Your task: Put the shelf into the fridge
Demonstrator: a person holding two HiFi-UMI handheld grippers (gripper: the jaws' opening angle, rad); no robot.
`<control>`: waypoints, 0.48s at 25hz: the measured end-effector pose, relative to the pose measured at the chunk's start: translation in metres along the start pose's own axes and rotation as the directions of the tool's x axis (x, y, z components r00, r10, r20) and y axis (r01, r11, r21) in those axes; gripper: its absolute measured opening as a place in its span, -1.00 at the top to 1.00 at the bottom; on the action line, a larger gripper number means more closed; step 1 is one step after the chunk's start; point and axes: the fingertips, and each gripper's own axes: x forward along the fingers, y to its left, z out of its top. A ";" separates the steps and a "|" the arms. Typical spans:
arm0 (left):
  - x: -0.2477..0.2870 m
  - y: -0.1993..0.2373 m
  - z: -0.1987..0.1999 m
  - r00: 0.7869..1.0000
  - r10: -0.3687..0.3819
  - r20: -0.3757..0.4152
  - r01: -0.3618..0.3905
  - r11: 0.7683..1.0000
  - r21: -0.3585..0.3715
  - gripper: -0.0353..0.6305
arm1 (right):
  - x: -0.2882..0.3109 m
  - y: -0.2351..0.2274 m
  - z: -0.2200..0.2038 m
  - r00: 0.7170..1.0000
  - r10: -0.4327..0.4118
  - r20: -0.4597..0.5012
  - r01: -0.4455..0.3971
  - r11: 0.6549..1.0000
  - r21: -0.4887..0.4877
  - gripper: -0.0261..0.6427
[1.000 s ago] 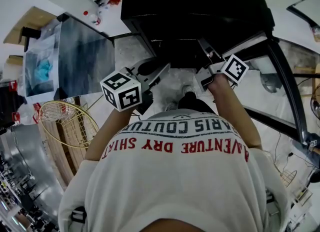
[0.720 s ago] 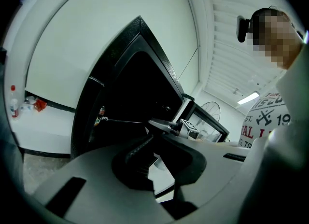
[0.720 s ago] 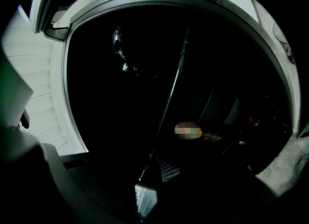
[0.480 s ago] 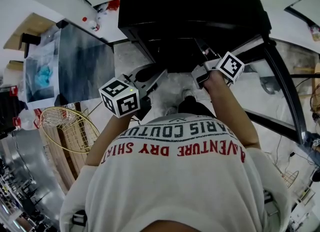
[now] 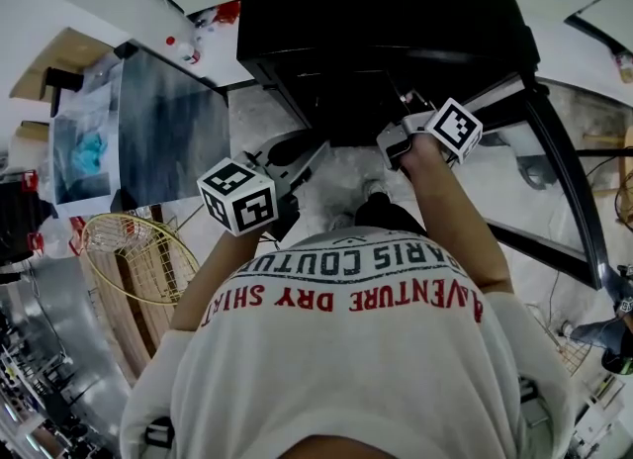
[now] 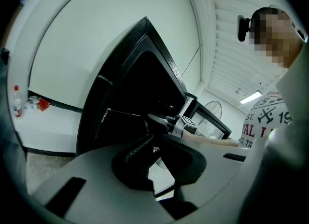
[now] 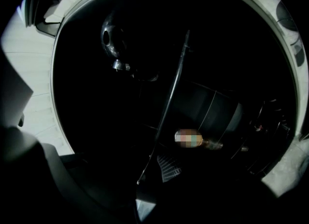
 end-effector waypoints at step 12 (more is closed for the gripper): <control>0.000 0.006 -0.002 1.000 0.013 0.003 -0.013 1.000 0.000 0.71 | 0.005 0.002 0.004 1.000 0.006 0.015 -0.006 1.000 -0.020 0.76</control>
